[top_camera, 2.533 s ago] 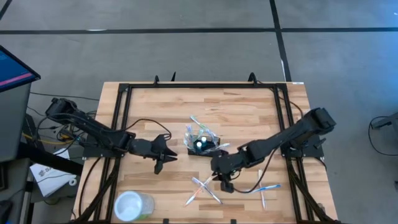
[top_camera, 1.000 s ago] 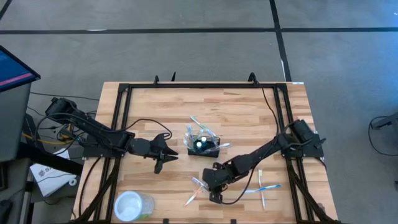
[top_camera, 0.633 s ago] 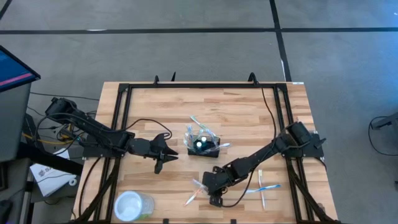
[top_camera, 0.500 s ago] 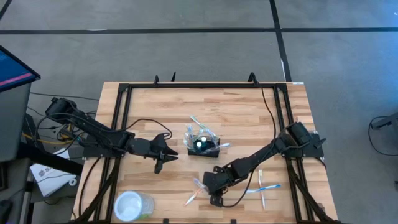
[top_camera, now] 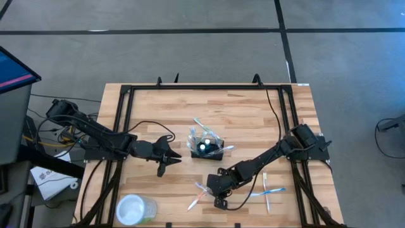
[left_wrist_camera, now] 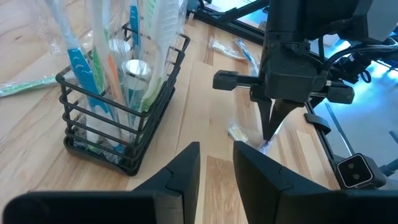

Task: Pick & Place toothbrushing station
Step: Put the purple toothbrush into the wire organizer

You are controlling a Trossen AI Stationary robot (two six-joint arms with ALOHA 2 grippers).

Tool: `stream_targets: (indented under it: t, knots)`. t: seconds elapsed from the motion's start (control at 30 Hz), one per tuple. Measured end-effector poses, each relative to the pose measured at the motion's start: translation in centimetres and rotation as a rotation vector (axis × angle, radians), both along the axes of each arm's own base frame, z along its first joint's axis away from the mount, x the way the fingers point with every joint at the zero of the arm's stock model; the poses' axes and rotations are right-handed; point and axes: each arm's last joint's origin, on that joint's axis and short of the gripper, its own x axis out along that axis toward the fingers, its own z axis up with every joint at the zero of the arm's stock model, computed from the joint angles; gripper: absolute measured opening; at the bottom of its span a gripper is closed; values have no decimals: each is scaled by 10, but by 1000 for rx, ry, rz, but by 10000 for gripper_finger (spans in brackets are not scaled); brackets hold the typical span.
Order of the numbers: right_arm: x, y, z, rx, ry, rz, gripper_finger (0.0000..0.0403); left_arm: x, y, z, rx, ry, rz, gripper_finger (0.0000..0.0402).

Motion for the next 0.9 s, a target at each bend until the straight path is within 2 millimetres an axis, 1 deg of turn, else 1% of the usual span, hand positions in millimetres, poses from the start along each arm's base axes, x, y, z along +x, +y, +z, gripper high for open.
stream_targets:
  t: [0.13, 0.3, 0.47, 0.57, 0.9]
  knots:
    - [0, 0, 1, 5, 1, 11, 1, 0, 0, 0, -1, -2, 0, 92]
    - [-2, 1, 14, -11, -27, 42, 0, 0, 0, 0, 0, -5, 4, 92]
    - [1, 2, 37, -29, -91, 77, 0, 0, 0, 0, 0, -5, 4, 92]
    - [2, 0, 52, -81, -116, 81, 0, 0, 0, 0, 0, -5, 4, 92]
    - [-2, -16, 97, -199, -270, 66, 0, 2, 0, 5, 64, -54, 11, 92]
